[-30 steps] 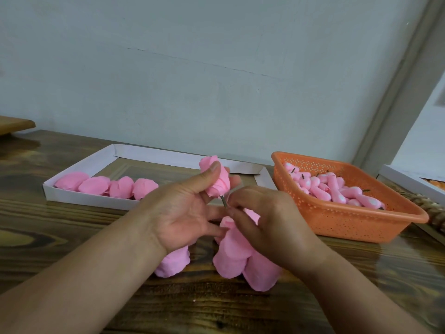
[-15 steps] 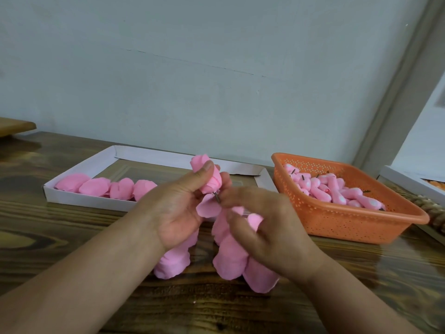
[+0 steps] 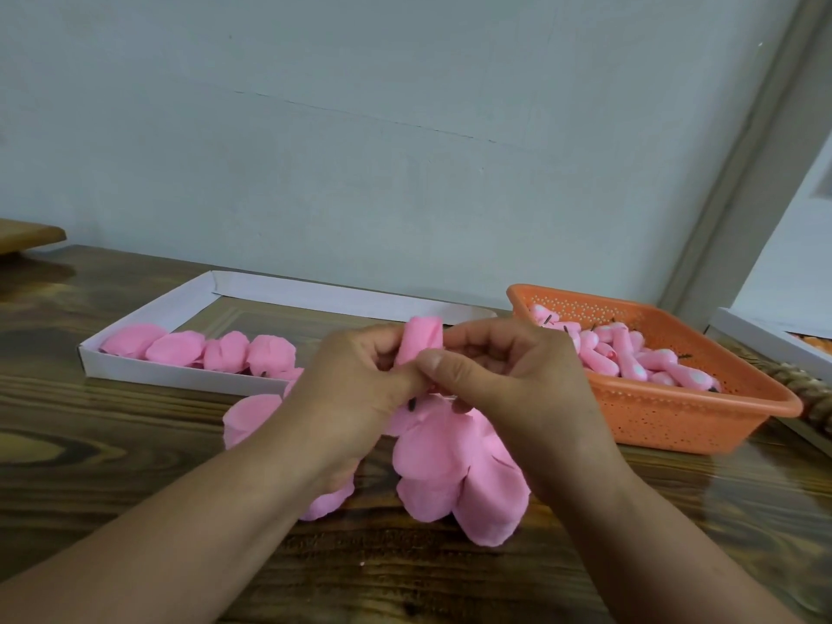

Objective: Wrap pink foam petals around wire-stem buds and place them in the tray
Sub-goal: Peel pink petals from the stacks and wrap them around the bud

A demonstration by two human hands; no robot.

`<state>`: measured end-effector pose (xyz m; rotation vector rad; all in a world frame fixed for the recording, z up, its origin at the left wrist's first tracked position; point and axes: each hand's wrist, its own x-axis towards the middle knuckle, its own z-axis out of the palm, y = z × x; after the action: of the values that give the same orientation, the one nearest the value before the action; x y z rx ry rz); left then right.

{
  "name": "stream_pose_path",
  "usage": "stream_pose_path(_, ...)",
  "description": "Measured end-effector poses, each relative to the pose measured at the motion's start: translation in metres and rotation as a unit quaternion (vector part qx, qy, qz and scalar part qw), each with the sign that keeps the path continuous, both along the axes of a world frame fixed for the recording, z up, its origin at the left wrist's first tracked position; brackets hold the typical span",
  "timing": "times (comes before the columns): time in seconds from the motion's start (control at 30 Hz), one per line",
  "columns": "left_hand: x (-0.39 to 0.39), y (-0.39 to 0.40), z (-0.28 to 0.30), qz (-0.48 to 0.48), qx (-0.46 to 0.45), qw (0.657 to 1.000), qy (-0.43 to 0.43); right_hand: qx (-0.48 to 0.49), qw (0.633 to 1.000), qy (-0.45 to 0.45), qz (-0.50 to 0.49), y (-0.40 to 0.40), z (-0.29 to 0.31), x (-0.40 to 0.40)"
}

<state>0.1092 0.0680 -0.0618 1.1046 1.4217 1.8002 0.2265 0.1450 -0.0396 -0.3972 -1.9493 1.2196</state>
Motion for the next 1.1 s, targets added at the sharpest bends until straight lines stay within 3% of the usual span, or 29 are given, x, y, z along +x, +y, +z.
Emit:
stream_pose_path(0.17,0.01,0.0,-0.003,0.023,0.02,0.994,0.108,0.037,0.998,-0.001,-0.043,-0.005,-0.001,-0.004)
stream_pose_path(0.43,0.017,0.008,-0.008,0.068,0.053,0.987,0.136,0.138,0.981,-0.016,-0.136,-0.005,-0.003,-0.007)
stream_pose_path(0.93,0.019,0.005,-0.009,0.091,0.021,0.973,0.21,0.172,0.978,-0.072,-0.098,-0.001,0.004,-0.004)
stream_pose_path(1.1,0.015,0.007,-0.011,0.095,-0.013,0.974,0.205,0.137,0.983,-0.08,-0.091,0.004,0.002,-0.005)
